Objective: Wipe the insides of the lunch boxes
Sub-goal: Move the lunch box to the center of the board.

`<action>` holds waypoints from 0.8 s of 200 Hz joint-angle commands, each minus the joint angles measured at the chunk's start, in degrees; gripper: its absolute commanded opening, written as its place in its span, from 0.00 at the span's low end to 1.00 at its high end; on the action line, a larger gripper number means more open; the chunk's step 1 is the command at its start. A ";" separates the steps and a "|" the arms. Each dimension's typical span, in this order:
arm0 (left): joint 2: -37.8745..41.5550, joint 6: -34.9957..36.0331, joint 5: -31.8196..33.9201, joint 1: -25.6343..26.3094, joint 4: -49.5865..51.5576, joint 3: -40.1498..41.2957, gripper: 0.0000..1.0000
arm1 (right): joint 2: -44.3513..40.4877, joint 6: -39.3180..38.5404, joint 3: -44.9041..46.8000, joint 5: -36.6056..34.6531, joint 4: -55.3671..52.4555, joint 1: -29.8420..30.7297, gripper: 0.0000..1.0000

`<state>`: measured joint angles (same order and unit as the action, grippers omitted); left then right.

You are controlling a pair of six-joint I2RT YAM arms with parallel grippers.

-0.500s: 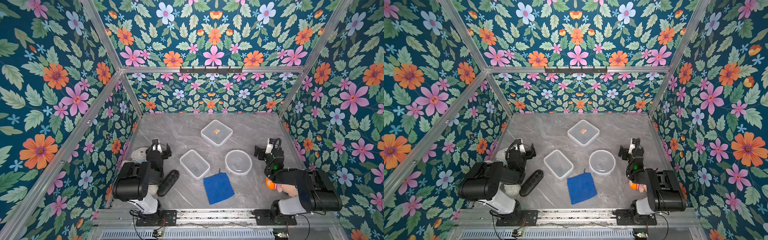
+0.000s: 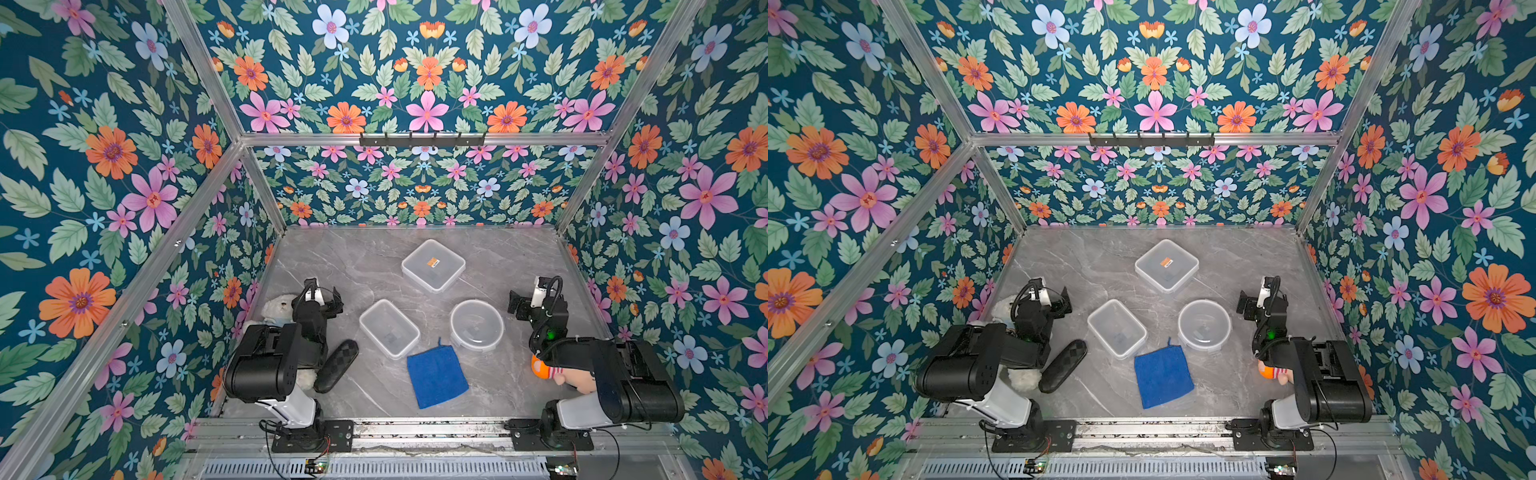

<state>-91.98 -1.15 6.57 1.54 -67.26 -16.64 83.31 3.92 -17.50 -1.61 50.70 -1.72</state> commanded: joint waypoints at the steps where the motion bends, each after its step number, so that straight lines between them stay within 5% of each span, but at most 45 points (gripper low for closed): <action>1: -0.01 0.69 0.06 -0.05 -2.08 -0.09 0.99 | -0.08 -0.48 0.01 0.37 1.93 -0.01 0.99; 67: 0.03 0.64 -0.03 -0.09 -2.08 -0.10 0.99 | -0.08 -0.41 0.01 0.25 1.99 -0.04 0.99; 86: 0.51 1.29 -0.29 0.00 -2.98 0.08 0.99 | -2.03 1.18 0.38 -4.81 1.50 -0.04 0.99; 100: 4.47 2.88 -3.04 0.34 3.49 -1.19 0.99 | -8.86 2.35 -1.24 -7.68 -8.10 0.17 0.99; 115: 10.01 2.44 1.89 1.54 11.22 -3.20 0.99 | -16.02 4.82 -5.99 -12.10 -24.16 0.20 0.99; 142: 18.23 -0.62 1.25 2.31 22.34 -7.10 0.99 | -23.17 7.22 -6.17 -19.33 -27.42 2.57 0.99; 160: 21.06 -3.12 3.10 4.31 29.79 -11.24 0.99 | -26.05 10.97 -10.25 -23.70 -38.93 4.16 0.99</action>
<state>-73.91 -0.84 7.53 3.95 -49.95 -24.10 60.27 9.37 -23.94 -16.08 27.64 0.93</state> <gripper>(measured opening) 0.994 0.993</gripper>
